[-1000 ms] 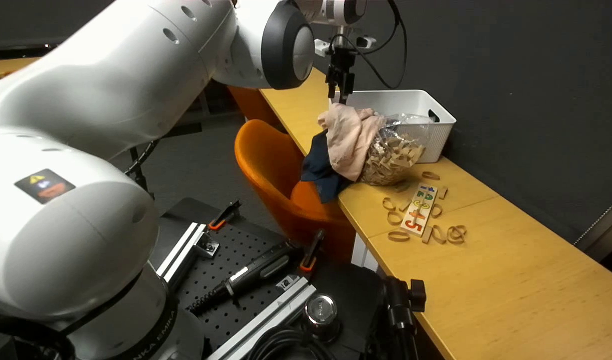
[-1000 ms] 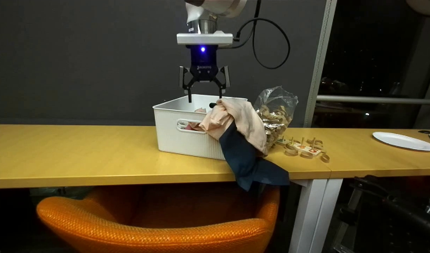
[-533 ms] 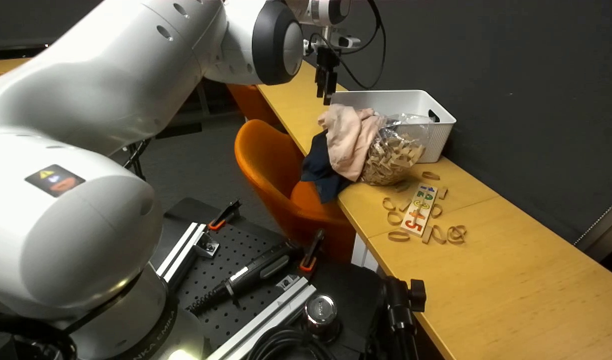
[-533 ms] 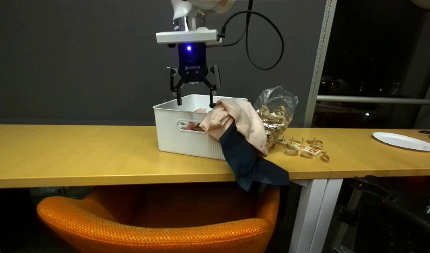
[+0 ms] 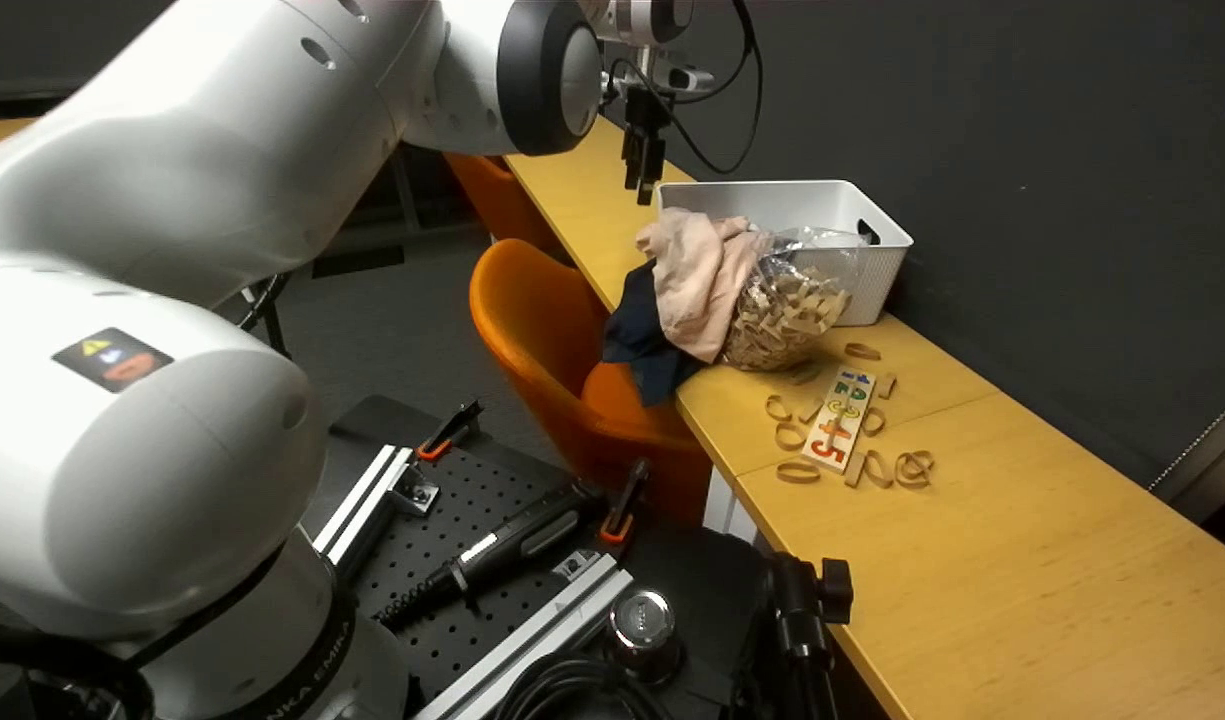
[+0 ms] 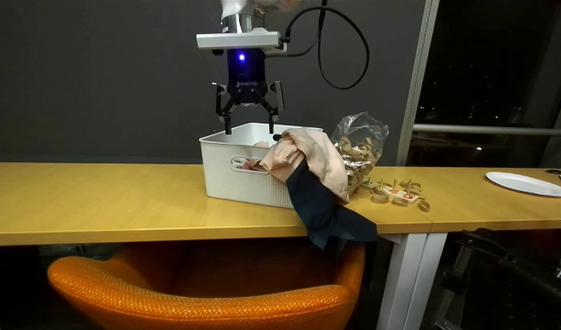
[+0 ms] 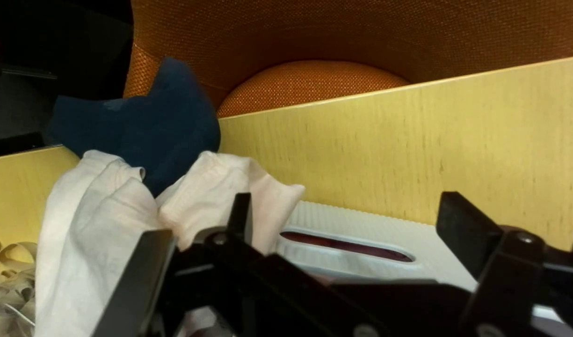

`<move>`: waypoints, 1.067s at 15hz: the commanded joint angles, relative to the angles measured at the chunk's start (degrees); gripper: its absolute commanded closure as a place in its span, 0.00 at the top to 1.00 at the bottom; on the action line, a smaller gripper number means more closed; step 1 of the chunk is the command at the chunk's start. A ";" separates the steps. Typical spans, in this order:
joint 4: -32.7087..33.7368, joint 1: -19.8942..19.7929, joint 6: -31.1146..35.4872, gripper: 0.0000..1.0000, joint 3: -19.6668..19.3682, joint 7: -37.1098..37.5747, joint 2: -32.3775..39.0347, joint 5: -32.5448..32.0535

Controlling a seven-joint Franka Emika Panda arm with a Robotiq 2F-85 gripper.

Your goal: Put the peach and blue shirts in the basket

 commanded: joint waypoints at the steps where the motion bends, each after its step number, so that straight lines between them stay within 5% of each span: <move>1: -0.06 0.00 0.23 1.00 0.01 -0.07 0.00 0.02; 8: -9.32 3.43 0.81 1.00 -5.14 9.99 -6.68 -4.53; 16: -31.33 7.29 10.19 1.00 -11.13 18.08 -15.76 -12.26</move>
